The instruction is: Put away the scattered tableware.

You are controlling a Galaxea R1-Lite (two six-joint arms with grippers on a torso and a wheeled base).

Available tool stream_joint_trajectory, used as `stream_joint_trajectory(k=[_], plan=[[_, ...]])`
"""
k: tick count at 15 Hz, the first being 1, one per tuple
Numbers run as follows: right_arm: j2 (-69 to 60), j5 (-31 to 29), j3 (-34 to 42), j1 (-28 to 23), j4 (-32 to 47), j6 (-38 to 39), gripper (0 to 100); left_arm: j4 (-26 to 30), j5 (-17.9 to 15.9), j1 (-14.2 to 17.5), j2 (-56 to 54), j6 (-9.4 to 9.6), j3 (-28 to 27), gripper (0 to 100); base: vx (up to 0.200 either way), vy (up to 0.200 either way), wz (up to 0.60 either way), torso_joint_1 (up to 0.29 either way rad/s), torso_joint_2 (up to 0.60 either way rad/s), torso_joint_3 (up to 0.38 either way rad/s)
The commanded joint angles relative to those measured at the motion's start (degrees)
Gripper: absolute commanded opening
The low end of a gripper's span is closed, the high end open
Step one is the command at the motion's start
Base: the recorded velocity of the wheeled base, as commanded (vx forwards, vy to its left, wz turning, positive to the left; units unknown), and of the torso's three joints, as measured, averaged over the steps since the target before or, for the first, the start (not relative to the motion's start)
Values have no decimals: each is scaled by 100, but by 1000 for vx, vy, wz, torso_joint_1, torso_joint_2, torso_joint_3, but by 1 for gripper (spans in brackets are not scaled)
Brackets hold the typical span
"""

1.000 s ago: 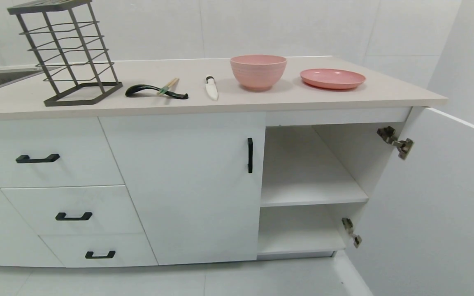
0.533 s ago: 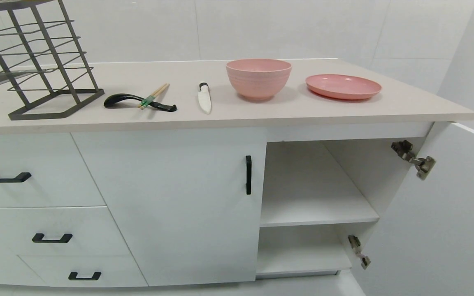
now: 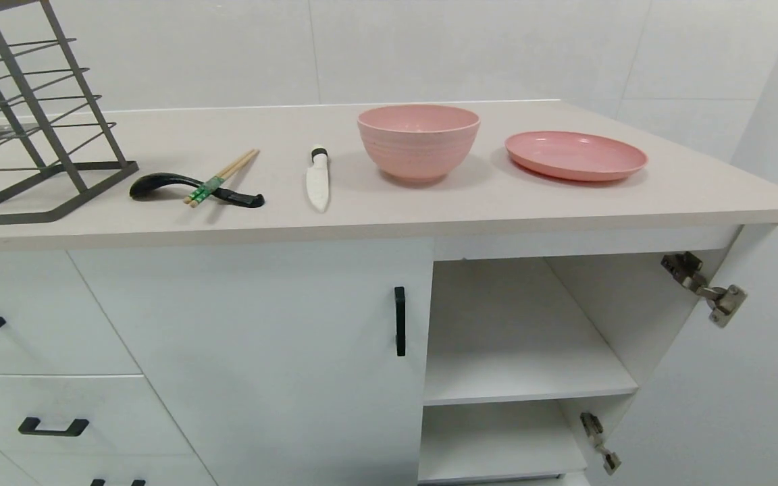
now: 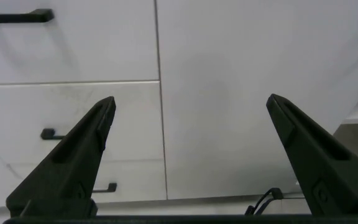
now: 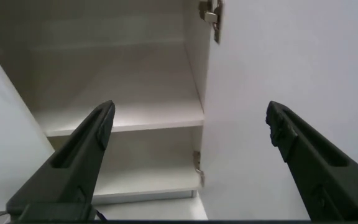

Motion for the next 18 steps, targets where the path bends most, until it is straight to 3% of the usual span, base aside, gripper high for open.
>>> stream_joint_trajectory(k=[1,8,12,18], plan=[[11,3,-1,2,-3,-1,100,4,7,2,13,0,0,100,0,0,-600,-2,7,7],[11,-6,-1,2,-3,-10,100,4,7,2,13,-9,0,100,0,0,-86,5,-8,-2],[11,-6,-1,2,-3,-10,100,4,7,2,13,-9,0,100,0,0,0,200,-99,-82],[11,-6,-1,2,-3,-10,100,4,7,2,13,-9,0,100,0,0,0,224,-524,-205]])
